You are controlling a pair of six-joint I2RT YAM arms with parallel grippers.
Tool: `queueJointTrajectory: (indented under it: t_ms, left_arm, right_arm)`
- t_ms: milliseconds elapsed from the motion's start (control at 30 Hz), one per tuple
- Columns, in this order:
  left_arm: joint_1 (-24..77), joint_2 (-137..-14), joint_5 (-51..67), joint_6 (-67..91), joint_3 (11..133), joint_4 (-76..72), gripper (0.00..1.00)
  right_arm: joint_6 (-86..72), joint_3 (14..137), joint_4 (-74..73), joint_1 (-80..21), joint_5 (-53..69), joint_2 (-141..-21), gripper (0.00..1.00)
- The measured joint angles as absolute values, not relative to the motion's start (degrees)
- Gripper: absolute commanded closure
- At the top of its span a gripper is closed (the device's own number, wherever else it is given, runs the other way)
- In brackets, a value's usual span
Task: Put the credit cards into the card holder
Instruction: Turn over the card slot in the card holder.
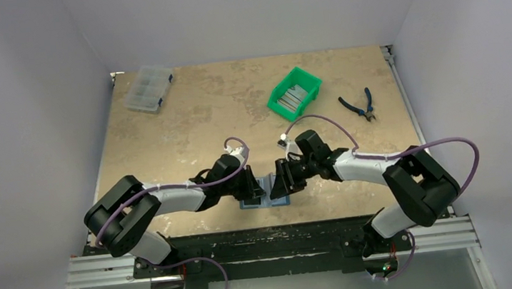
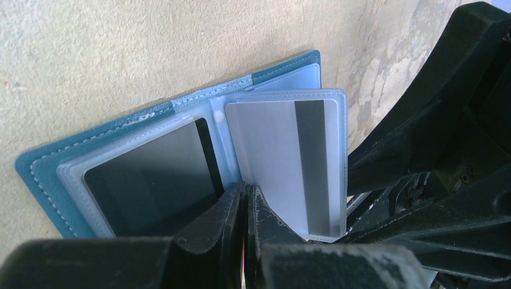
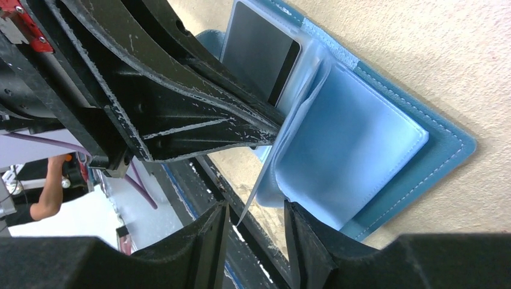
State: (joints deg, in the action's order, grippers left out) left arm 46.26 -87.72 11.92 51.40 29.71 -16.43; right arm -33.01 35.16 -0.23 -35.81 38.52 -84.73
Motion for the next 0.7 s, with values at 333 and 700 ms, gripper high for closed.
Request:
queueJointTrajectory:
  t_ms: [333, 700]
  left_arm:
    - [46.24, -86.13, 11.31, 51.4, 29.47, -13.72, 1.0]
    - [46.24, -86.28, 11.38, 51.4, 28.73, -15.31, 1.0]
  right_arm:
    - [-32.95, 36.97, -0.19, -36.12, 38.61, -85.25, 0.43]
    - [-34.46, 35.46, 0.19, -36.27, 38.26, -83.24, 0.41]
